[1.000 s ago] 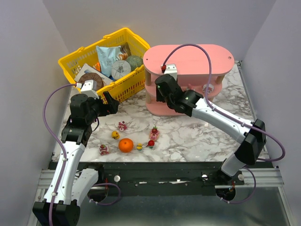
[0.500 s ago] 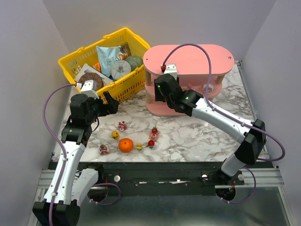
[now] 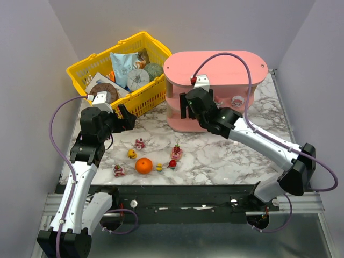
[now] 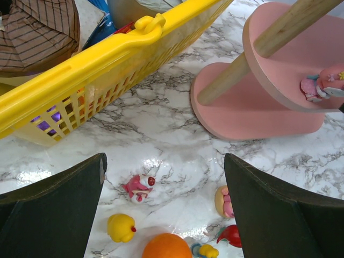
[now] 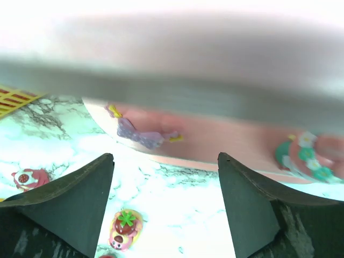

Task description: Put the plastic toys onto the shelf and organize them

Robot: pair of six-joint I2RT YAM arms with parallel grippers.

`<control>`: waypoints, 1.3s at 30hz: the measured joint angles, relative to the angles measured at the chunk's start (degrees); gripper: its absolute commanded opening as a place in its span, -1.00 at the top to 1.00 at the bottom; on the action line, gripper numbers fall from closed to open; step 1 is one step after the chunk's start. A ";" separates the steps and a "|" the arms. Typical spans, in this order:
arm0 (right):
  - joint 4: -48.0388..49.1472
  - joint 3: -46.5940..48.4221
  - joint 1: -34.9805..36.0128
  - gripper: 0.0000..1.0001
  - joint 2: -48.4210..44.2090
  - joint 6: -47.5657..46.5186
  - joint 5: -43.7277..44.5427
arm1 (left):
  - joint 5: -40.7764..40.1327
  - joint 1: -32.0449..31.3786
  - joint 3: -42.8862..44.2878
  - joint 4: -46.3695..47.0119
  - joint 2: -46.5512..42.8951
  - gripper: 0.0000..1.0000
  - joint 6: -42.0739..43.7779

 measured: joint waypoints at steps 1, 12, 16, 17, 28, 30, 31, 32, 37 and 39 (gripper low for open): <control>0.26 -0.76 0.00 -0.71 -1.07 -0.11 -0.02 | 0.00 0.00 0.00 0.00 0.00 -0.98 0.00; 1.31 -8.13 0.00 -0.71 -11.93 -0.68 -0.15 | -0.02 0.00 0.00 -0.04 0.00 -0.98 0.00; 0.37 -9.84 -0.44 -0.71 -14.23 -0.20 2.49 | 0.00 0.00 0.00 -0.04 0.00 -0.98 0.00; -0.07 -10.05 -0.70 -0.71 -14.53 -0.02 3.28 | 0.00 0.00 0.00 -0.04 0.00 -0.97 -0.02; 1.14 -15.10 -4.11 -0.68 -16.22 -1.25 10.88 | 0.00 0.00 0.00 -0.07 0.02 -0.98 -0.02; 4.68 -18.34 -4.44 -0.68 -16.83 -2.99 11.45 | 0.00 0.00 0.00 -0.07 0.02 -0.98 -0.02; 6.45 -20.13 -4.46 -0.67 -17.31 -3.82 11.65 | 0.00 0.00 0.00 -0.04 0.04 -0.98 -0.02; 8.50 -21.84 -4.46 -0.66 -17.84 -4.79 11.76 | 0.00 0.00 0.00 -0.07 0.07 -0.97 0.00; 19.30 -27.98 -4.46 -0.65 -20.52 -9.62 11.78 | 0.00 0.04 0.00 -0.07 0.44 -0.98 -0.02; 22.77 -28.94 -4.46 -0.65 -21.05 -11.02 11.80 | 0.00 0.04 0.00 -0.07 0.50 -0.98 0.00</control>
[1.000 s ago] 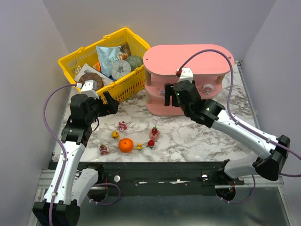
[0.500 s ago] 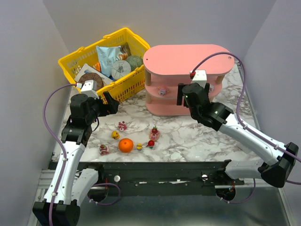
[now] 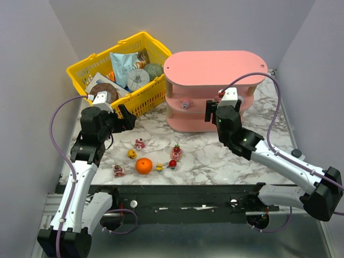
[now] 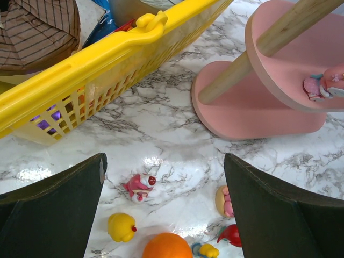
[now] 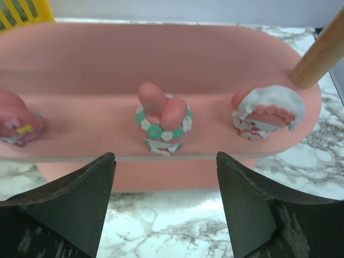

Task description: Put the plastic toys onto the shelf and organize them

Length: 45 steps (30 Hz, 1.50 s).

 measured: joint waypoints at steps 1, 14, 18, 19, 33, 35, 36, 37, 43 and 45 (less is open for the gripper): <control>1.55 -0.09 0.00 -0.65 -0.04 -0.59 0.02 | 0.00 0.00 0.00 0.00 0.00 -0.98 -0.02; 10.19 -0.09 -2.84 -0.62 2.10 -3.08 -0.02 | 0.00 0.00 0.00 -0.02 0.04 -0.98 -0.02; 10.84 -0.09 -3.80 -0.60 2.71 -3.06 -1.01 | 0.00 0.00 0.00 -0.02 0.04 -0.98 0.00; 11.04 -0.09 -3.96 -0.59 2.89 -3.06 -1.27 | 0.00 0.00 0.00 -0.02 0.04 -0.98 -0.02; 11.54 -0.24 -4.57 -0.41 4.48 -2.43 -3.74 | 0.00 0.00 0.00 -0.15 0.04 -0.98 -0.02; 11.56 -0.42 -4.66 -0.36 4.74 -2.40 -3.89 | 0.00 0.00 0.00 -0.17 0.04 -0.98 0.00; 11.56 -0.46 -4.76 -0.33 4.94 -2.38 -3.93 | -0.02 0.00 0.00 -0.17 0.04 -0.97 -0.02; 11.58 -0.50 -4.87 -0.30 5.16 -2.32 -3.93 | 0.00 0.00 0.00 -0.17 0.04 -0.97 0.00; 11.56 -0.59 -5.25 -0.11 6.12 -1.97 -4.15 | 0.00 0.00 0.00 -0.17 0.04 -0.98 -0.02; 11.58 -0.59 -5.29 -0.10 6.25 -1.86 -4.31 | 0.00 0.00 0.00 -0.17 0.04 -0.98 -0.02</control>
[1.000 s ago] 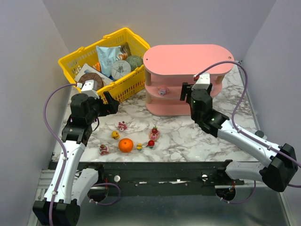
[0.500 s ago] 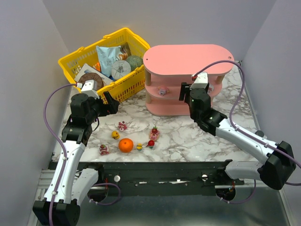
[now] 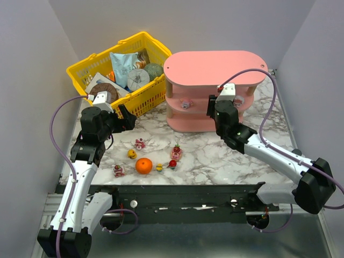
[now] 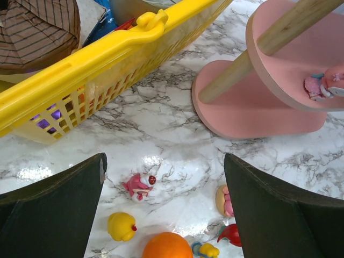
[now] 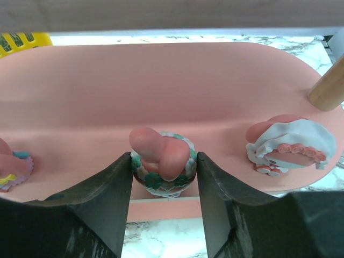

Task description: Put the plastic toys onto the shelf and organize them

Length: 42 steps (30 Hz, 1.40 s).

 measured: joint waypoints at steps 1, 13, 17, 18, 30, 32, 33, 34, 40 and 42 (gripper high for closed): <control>0.07 0.00 0.00 -0.09 0.04 0.07 -0.07 | 0.00 0.00 0.00 0.00 0.00 -0.98 0.00; 1.86 0.00 -0.02 -0.07 0.76 0.50 -3.10 | -0.02 0.00 0.00 0.00 0.00 -0.98 0.02; 2.71 0.00 -0.02 -0.11 1.25 0.85 -3.98 | -0.02 0.00 0.00 0.00 0.00 -0.98 0.02; 2.97 0.00 -0.02 -0.12 1.36 0.94 -4.09 | 0.00 0.00 0.00 0.00 0.00 -0.98 0.02; 2.69 0.02 -0.02 -0.54 1.84 1.79 -4.11 | 0.00 0.00 0.00 -0.02 0.00 -0.98 0.02; 2.38 0.04 -0.02 -0.59 1.73 1.95 -4.15 | 0.00 0.00 0.00 -0.02 0.00 -0.98 0.02; 2.12 0.04 -0.02 -0.61 1.55 1.97 -4.17 | 0.00 0.00 0.00 -0.02 0.00 -0.98 0.02; 1.86 0.07 -0.02 -0.63 1.29 1.97 -4.17 | 0.00 0.00 0.00 -0.02 0.00 -0.98 0.02; -0.46 0.98 -0.02 -0.71 -1.70 1.99 -4.55 | 0.00 0.00 0.00 -0.02 0.02 -0.98 0.02; -2.34 1.84 -0.02 -0.73 -2.71 2.03 -5.60 | 0.00 0.00 0.00 -0.02 0.02 -0.98 0.02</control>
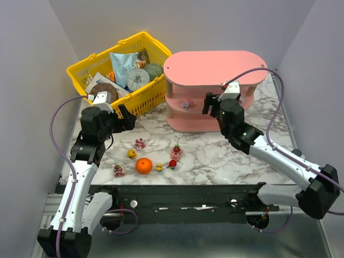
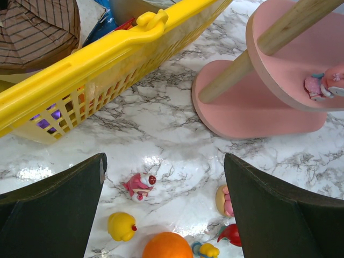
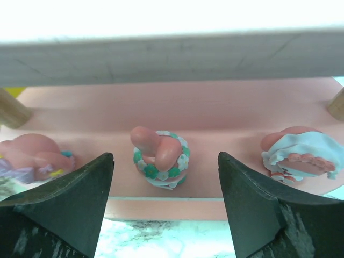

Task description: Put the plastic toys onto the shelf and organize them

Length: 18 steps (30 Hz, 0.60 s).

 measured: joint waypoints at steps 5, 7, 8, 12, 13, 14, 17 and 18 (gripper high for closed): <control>-4.83 2.01 0.00 -0.76 -2.45 1.16 -2.16 | 0.00 0.00 0.00 0.00 0.00 -0.98 0.00; -7.43 2.12 0.00 -0.76 -3.74 2.08 -3.08 | 0.00 0.00 0.00 0.00 0.00 -0.98 0.00; -8.59 2.12 0.00 -0.76 -4.33 2.49 -3.48 | 0.00 0.00 0.00 0.00 0.00 -0.98 0.00; -14.36 2.19 0.00 -0.76 -7.37 4.39 -5.44 | 0.00 0.00 0.00 0.00 0.00 -0.98 0.00; -16.17 2.21 0.00 -0.76 -8.26 5.11 -5.90 | 0.00 0.00 0.00 0.00 0.00 -0.98 0.00; -18.03 2.21 0.00 -0.76 -9.31 5.84 -6.56 | 0.02 0.00 0.00 0.00 0.00 -0.98 0.00; -22.43 1.40 0.00 -0.76 -13.62 8.11 -10.71 | 0.02 0.00 0.00 0.02 0.00 -0.97 -0.02; -23.30 0.59 0.00 -0.76 -15.56 8.76 -12.33 | 0.09 0.00 0.00 0.02 0.00 -0.98 -0.02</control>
